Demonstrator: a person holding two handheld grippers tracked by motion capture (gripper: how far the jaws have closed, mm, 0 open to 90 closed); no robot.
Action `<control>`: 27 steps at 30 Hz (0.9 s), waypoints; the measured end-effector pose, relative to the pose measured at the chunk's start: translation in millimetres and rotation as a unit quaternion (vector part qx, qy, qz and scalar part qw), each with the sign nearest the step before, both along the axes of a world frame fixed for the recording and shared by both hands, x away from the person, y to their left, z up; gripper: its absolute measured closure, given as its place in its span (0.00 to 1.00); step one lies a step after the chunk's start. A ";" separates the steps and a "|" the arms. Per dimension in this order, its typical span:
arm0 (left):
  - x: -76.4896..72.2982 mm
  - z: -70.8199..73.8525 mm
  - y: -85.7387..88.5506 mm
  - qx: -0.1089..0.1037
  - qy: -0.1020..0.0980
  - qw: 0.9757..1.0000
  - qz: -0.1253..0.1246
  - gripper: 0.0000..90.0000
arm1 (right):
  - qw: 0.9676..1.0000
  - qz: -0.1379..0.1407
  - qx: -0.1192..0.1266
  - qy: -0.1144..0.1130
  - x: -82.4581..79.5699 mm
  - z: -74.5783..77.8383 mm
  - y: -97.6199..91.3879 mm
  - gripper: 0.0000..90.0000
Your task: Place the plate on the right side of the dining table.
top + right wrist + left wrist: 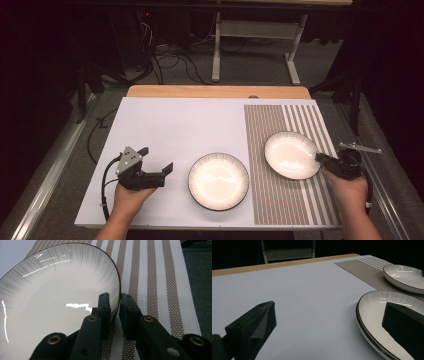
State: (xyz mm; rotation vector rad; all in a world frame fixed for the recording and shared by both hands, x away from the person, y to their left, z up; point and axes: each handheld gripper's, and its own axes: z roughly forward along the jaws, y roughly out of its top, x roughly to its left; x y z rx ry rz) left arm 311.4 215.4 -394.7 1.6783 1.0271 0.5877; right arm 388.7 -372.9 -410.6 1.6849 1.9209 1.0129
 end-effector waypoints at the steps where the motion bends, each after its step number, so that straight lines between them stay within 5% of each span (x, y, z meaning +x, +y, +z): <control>1: 0.3 -0.4 -0.3 0.003 0.000 1.000 0.000 0.00 | 1.000 -0.001 0.000 -0.002 -0.2 -0.4 0.4 0.90; 6: 0.8 -5.0 -0.7 0.014 0.008 1.000 0.000 0.00 | 1.000 -0.003 0.002 -0.015 -2.8 0.8 -0.1 0.83; 12: -3.4 -3.9 -0.2 0.011 0.005 1.000 -0.001 0.00 | 0.997 0.010 -0.008 -0.082 -16.6 15.4 1.7 0.65; 17: -5.6 -2.0 -1.1 0.008 -0.001 1.000 -0.007 0.00 | 0.990 0.045 -0.018 -0.131 -28.7 26.4 13.6 0.52; 18: -5.9 -0.7 -1.6 0.009 -0.005 1.000 -0.009 0.00 | 0.987 0.068 -0.015 -0.147 -33.0 30.6 22.8 0.43; 26: -8.0 1.4 -3.0 0.016 -0.012 1.000 -0.015 0.00 | 0.974 0.146 -0.001 -0.172 -46.8 41.6 68.3 0.20; 27: -9.2 2.3 -3.3 0.016 -0.015 1.000 -0.017 0.00 | 0.970 0.166 -0.002 -0.180 -50.9 43.4 81.8 0.17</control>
